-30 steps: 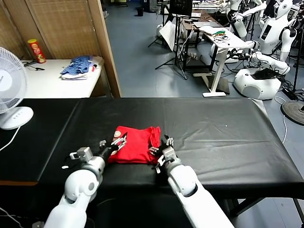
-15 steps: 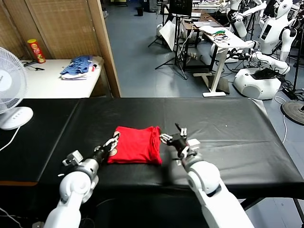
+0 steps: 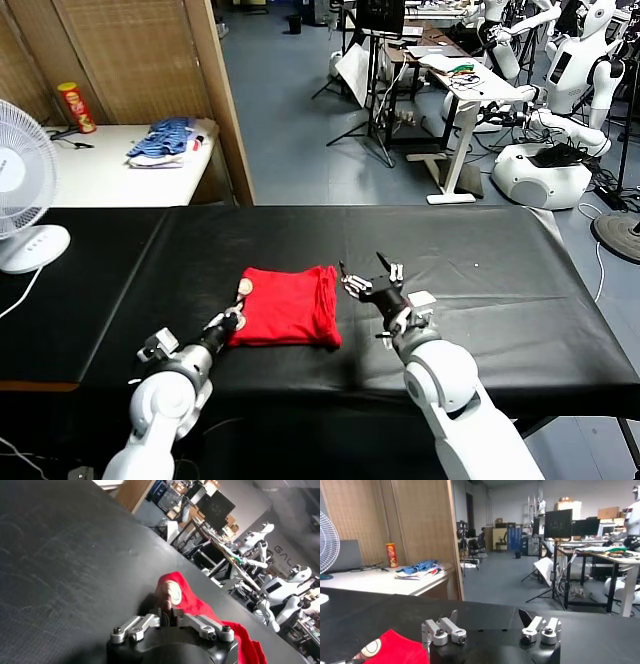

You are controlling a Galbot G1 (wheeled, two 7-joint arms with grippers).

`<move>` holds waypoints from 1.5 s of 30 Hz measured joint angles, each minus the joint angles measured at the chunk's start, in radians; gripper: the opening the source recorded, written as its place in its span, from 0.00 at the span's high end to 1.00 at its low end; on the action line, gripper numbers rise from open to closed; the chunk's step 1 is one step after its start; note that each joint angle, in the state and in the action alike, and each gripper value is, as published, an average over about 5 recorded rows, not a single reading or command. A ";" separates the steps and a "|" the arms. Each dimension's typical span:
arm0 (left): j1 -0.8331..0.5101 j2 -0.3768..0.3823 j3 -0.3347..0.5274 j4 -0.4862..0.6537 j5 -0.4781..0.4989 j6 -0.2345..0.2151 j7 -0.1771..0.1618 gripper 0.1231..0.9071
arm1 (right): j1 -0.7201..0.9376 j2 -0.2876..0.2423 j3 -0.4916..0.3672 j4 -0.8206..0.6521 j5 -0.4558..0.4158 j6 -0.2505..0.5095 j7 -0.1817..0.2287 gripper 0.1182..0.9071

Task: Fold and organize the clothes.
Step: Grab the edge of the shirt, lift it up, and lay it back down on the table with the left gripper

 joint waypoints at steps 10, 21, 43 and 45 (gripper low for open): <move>-0.037 0.069 0.021 -0.017 0.378 0.044 0.023 0.98 | -0.063 0.026 0.047 0.030 -0.114 -0.064 0.049 0.14; -0.022 0.315 -0.012 -0.021 0.788 0.022 0.064 0.98 | -0.188 0.058 0.130 0.093 -0.259 -0.130 0.055 0.14; -0.037 0.385 0.128 -0.257 0.571 0.135 -0.002 0.98 | -0.261 0.064 0.190 0.135 -0.267 -0.136 0.052 0.14; -0.053 0.332 0.179 -0.248 0.547 0.132 0.002 0.98 | -0.268 0.059 0.193 0.142 -0.252 -0.136 0.043 0.14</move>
